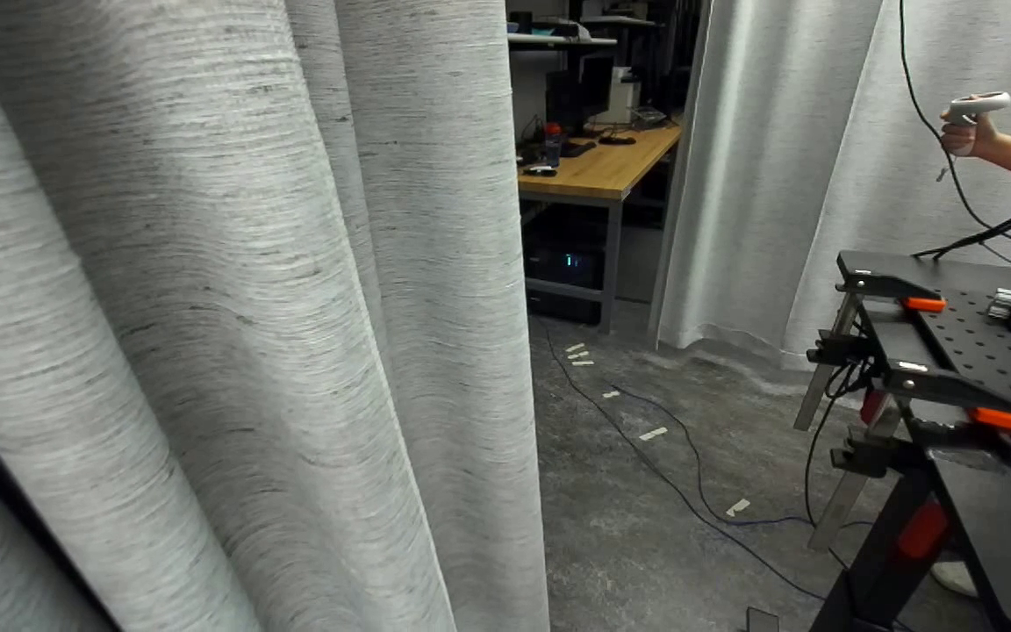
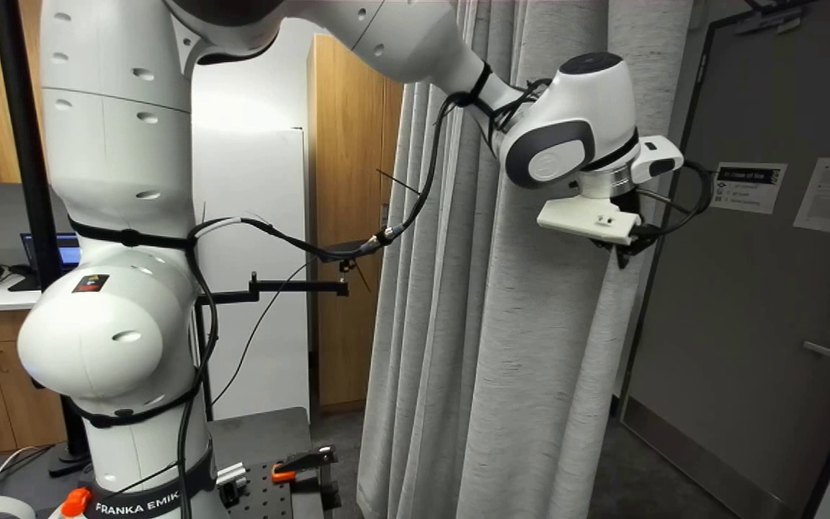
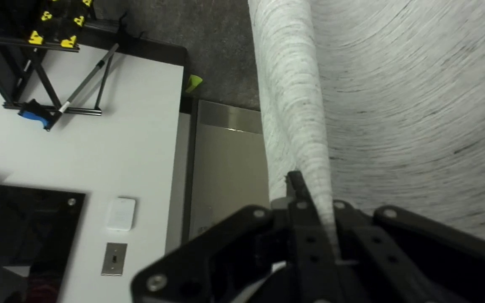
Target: Close the curtain
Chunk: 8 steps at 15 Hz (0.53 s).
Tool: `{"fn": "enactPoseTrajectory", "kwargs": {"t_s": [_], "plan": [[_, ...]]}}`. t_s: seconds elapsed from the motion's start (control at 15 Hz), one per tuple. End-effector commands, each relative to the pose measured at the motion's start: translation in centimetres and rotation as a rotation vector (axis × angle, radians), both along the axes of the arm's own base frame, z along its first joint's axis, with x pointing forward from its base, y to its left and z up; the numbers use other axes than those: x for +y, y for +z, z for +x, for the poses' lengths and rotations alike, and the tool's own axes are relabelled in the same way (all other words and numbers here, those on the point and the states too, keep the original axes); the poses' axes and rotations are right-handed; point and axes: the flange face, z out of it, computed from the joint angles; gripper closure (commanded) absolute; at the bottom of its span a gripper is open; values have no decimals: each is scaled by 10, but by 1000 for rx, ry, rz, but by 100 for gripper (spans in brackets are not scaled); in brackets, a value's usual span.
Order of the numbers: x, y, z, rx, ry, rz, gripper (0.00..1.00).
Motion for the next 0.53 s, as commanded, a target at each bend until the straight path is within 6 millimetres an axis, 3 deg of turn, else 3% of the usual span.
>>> {"fn": "enactPoseTrajectory", "kwargs": {"t_s": [0.0,0.47], "plan": [[-42,8,41,-22,-149,15,100],[-124,20,86,-46,-442,48,100]]}}
